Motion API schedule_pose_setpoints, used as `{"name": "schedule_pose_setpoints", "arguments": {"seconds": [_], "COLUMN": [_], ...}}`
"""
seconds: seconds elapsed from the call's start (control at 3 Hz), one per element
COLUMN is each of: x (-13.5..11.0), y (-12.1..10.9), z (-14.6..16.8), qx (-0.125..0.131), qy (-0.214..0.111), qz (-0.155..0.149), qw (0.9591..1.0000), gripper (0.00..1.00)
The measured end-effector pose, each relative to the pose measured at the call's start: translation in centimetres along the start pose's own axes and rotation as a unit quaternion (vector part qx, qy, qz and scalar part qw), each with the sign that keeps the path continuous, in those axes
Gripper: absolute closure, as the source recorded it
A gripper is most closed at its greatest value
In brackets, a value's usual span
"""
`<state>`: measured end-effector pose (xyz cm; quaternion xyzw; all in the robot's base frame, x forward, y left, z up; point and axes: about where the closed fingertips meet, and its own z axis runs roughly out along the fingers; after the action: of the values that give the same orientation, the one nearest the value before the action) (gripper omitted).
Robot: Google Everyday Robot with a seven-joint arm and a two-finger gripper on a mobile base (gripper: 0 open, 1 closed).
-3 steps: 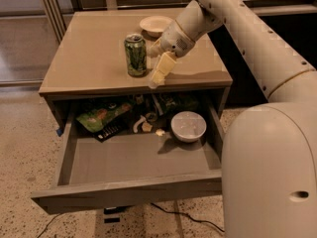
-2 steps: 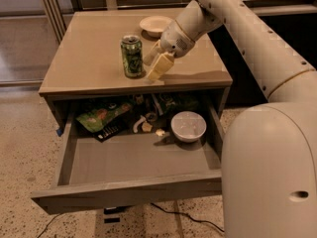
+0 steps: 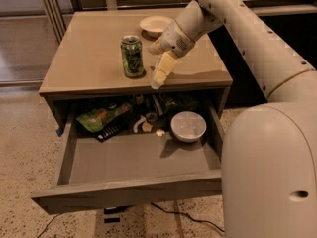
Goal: Place green can into top drawer
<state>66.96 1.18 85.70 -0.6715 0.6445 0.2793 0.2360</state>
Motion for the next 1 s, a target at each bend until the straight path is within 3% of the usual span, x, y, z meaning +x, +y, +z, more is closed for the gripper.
{"name": "schedule_pose_setpoints", "arguments": {"seconds": [0.67, 1.0], "x": [-0.3, -1.2], "y": [-0.9, -4.1], "z": [0.4, 1.6], "qx": [0.002, 0.006], "qy": [-0.008, -0.009], "qz": [-0.003, -0.017], "qw": [1.0, 0.9998], "gripper": [0.0, 0.0]}}
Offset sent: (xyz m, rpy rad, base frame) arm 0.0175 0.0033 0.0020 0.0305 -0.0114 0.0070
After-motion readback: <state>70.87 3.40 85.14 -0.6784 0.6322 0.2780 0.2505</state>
